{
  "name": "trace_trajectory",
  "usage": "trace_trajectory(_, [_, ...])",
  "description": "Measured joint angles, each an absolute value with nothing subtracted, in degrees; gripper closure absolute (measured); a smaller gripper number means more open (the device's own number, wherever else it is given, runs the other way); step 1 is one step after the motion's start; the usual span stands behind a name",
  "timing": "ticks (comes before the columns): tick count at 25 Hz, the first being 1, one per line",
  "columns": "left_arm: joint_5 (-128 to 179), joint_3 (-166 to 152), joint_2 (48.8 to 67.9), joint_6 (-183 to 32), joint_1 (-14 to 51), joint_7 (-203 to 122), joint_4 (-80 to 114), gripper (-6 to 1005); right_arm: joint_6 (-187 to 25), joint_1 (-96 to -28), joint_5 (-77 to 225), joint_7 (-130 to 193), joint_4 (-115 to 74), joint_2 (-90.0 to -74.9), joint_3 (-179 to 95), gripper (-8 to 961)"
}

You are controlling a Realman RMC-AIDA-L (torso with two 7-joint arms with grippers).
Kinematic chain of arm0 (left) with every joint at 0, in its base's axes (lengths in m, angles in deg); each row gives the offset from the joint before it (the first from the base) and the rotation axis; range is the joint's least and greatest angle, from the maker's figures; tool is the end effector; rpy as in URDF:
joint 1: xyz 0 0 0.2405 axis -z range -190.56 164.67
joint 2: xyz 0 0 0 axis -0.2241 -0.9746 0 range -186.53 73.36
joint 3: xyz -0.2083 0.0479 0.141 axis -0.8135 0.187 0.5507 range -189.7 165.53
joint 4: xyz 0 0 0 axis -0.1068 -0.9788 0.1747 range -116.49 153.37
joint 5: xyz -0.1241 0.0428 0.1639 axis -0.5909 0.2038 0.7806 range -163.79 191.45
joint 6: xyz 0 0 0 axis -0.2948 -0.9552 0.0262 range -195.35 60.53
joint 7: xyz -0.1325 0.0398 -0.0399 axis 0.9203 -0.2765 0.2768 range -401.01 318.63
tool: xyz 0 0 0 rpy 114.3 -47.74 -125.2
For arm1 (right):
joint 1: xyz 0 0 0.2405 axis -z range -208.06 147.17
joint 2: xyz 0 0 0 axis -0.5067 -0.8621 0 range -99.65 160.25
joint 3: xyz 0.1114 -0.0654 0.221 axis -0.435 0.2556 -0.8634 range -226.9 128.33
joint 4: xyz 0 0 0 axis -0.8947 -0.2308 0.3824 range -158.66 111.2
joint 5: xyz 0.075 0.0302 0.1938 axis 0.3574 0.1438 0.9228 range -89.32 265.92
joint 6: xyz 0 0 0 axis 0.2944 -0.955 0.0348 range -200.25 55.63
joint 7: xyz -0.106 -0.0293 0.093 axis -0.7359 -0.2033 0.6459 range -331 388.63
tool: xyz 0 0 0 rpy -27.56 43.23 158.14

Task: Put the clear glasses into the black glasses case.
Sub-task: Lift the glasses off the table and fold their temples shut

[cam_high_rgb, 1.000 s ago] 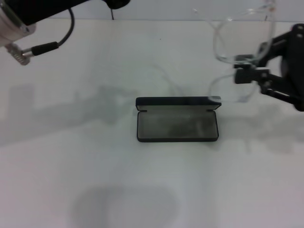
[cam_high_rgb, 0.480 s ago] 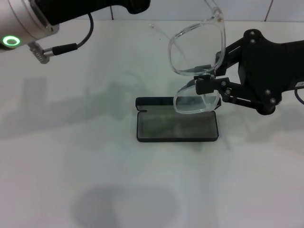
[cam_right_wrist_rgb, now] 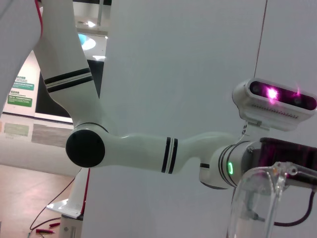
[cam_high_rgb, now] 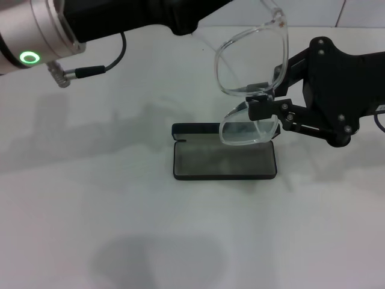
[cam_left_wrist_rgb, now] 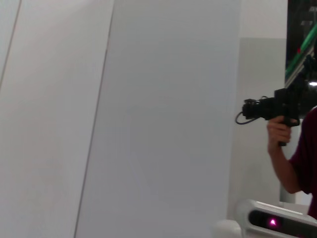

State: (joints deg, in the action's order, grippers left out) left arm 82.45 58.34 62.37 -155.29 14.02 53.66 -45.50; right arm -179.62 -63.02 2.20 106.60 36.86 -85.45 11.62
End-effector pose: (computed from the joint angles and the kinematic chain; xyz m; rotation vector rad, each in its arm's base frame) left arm -0.1007 0.3305 0.0465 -2.6971 -0.2248 -1.4323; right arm 0.1266 0.3159 0.0550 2.9123 0.3917 -1.0822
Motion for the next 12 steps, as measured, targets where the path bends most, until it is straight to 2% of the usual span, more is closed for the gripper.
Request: trace_trajectory(12, [82.6, 58.3, 60.85, -159.8, 13.9, 54.2, -45.4, 887, -179.6, -63.0, 2.3, 106.6, 36.9, -85.45, 11.5, 840])
